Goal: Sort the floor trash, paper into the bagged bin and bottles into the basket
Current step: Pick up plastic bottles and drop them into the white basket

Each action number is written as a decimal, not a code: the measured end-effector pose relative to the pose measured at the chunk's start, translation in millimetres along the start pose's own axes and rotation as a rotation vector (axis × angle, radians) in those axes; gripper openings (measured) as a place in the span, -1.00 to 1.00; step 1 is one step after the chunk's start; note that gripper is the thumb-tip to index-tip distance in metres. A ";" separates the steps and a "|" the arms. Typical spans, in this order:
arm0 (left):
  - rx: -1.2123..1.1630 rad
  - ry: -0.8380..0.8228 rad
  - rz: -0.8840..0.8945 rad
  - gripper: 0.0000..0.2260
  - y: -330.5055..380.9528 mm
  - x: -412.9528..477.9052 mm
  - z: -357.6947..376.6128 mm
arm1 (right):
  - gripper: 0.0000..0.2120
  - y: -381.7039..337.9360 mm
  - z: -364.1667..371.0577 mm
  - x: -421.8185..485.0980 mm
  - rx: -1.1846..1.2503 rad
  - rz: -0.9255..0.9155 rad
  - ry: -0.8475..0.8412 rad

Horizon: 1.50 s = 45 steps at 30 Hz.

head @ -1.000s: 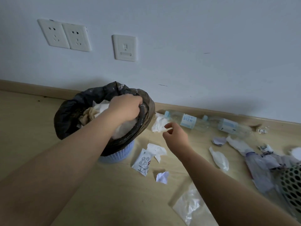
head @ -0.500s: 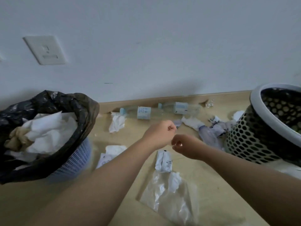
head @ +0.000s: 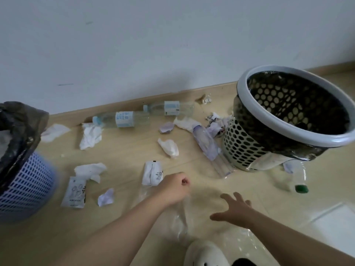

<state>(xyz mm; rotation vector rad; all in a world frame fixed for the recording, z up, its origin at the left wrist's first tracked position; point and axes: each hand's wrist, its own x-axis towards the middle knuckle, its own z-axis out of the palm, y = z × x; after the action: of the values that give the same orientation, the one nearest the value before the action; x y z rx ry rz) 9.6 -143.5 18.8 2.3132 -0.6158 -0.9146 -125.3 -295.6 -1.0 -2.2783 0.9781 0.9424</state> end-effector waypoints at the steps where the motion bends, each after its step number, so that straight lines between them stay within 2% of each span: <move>1: -0.003 0.000 -0.008 -0.85 -4.5 -1.9 0.8 | -0.10 3.1 0.7 0.9 -0.009 0.018 -0.050; 5: 0.004 -0.010 -0.024 -0.86 -16.9 -7.4 5.5 | 0.04 9.8 6.3 -1.6 -0.140 0.078 -0.161; 11: 0.000 -0.017 -0.025 -0.87 -22.9 -10.4 11.1 | 0.01 4.5 9.2 -11.1 -0.362 0.093 -0.176; 15: -0.038 -0.038 -0.022 -0.89 -24.8 -13.2 13.3 | -0.14 2.0 4.3 -14.5 -0.440 0.068 -0.128; 18: -0.048 -0.055 -0.023 -0.92 -28.9 -14.0 11.5 | -0.48 3.4 0.9 -10.9 -0.377 0.015 -0.041; 20: -0.051 -0.057 -0.022 -0.93 -32.6 -14.8 11.0 | -0.63 2.8 -2.1 -8.3 -0.385 -0.009 0.012; 24: -0.083 -0.059 -0.023 -0.95 -37.2 -15.2 8.6 | -0.82 -5.5 -14.8 -2.0 -0.445 -0.025 0.030; 26: -0.106 -0.058 -0.043 -0.91 -38.0 -14.9 5.4 | -0.81 -13.5 -24.0 3.7 -0.422 -0.052 0.083; 29: -0.184 -0.011 -0.089 -0.93 -38.4 -13.8 -0.9 | -0.70 -31.0 -38.0 13.3 -0.175 -0.125 0.203; 32: -0.405 0.006 -0.117 -0.61 -34.4 -14.5 -5.7 | -0.77 -57.3 -50.5 13.6 0.317 -0.212 0.279; 35: -0.536 -0.040 -0.104 -0.22 -26.9 -16.3 -8.0 | -0.77 -89.6 -55.7 2.9 0.936 -0.290 0.155; 39: -0.694 -0.124 -0.100 0.02 -20.1 -20.7 -14.1 | -0.74 -121.6 -59.4 -8.8 1.465 -0.390 -0.072; 42: -0.847 -0.189 -0.126 -0.04 -15.9 -19.0 -15.3 | -0.73 -129.7 -58.6 -13.1 1.642 -0.404 -0.150; 45: -0.904 -0.097 -0.202 -0.28 -12.3 -14.2 -13.9 | -0.75 -128.9 -54.8 -14.3 1.594 -0.397 -0.111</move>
<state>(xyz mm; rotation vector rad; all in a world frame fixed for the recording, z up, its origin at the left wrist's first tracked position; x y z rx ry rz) 12.8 -121.3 25.7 1.5257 0.0328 -1.1049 -12.2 -244.3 65.2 -0.9340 0.6958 -0.0448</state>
